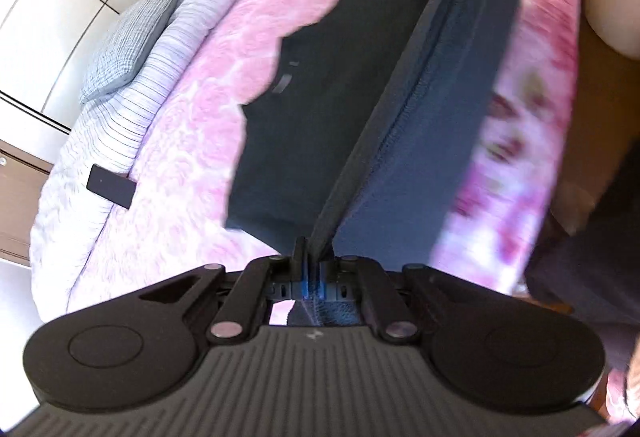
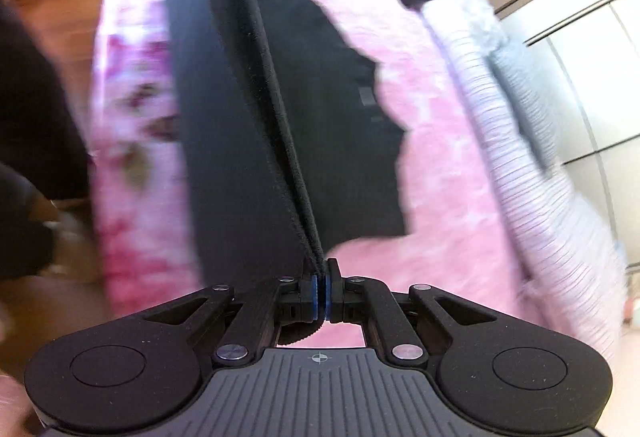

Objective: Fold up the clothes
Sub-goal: 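Lift the hem with both grippers and fold it toward the collar, then open both grippers and pull back from the folded shirt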

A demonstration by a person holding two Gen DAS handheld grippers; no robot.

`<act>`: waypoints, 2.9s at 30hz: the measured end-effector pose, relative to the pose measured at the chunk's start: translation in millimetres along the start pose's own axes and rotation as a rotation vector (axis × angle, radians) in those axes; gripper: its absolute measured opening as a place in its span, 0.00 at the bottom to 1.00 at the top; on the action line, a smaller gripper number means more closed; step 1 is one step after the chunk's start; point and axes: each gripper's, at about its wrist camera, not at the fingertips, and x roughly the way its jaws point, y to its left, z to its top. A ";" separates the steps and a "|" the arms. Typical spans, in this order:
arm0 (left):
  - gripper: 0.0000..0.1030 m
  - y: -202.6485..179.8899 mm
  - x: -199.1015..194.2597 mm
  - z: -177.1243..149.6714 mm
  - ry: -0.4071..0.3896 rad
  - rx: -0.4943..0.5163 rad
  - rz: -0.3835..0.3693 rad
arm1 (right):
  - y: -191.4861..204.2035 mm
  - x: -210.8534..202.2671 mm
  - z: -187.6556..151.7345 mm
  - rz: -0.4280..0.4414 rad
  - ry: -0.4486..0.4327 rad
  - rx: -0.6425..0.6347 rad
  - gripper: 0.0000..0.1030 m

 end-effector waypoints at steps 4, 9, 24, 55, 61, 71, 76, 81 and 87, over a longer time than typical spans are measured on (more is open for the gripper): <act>0.03 79.0 74.3 27.8 0.021 -0.009 -0.096 | -80.6 71.2 22.9 0.023 0.062 0.029 0.02; 0.03 145.8 184.9 36.8 0.068 -0.021 -0.244 | -137.0 172.8 38.7 0.129 0.166 0.087 0.03; 0.04 196.9 299.8 44.0 0.093 -0.109 -0.363 | -215.2 284.3 34.9 0.268 0.250 0.245 0.03; 0.23 182.5 290.4 50.9 0.102 -0.333 -0.187 | -260.0 272.7 -13.9 0.083 0.090 1.027 0.13; 0.23 148.9 279.6 50.7 0.125 -0.324 -0.215 | -198.6 250.9 25.2 0.247 0.046 0.925 0.13; 0.25 108.1 182.2 -26.3 0.236 -0.408 -0.191 | -108.6 211.8 58.8 0.386 0.024 0.919 0.12; 0.25 76.2 154.1 -43.9 0.249 -0.405 -0.215 | -67.5 199.9 90.8 0.354 0.025 0.880 0.13; 0.25 56.6 149.2 -47.4 0.195 -0.278 -0.233 | -43.3 185.2 127.0 0.336 0.012 0.890 0.13; 0.25 68.4 161.7 -67.6 0.060 -0.155 -0.294 | -20.7 175.6 173.6 0.240 0.081 0.944 0.12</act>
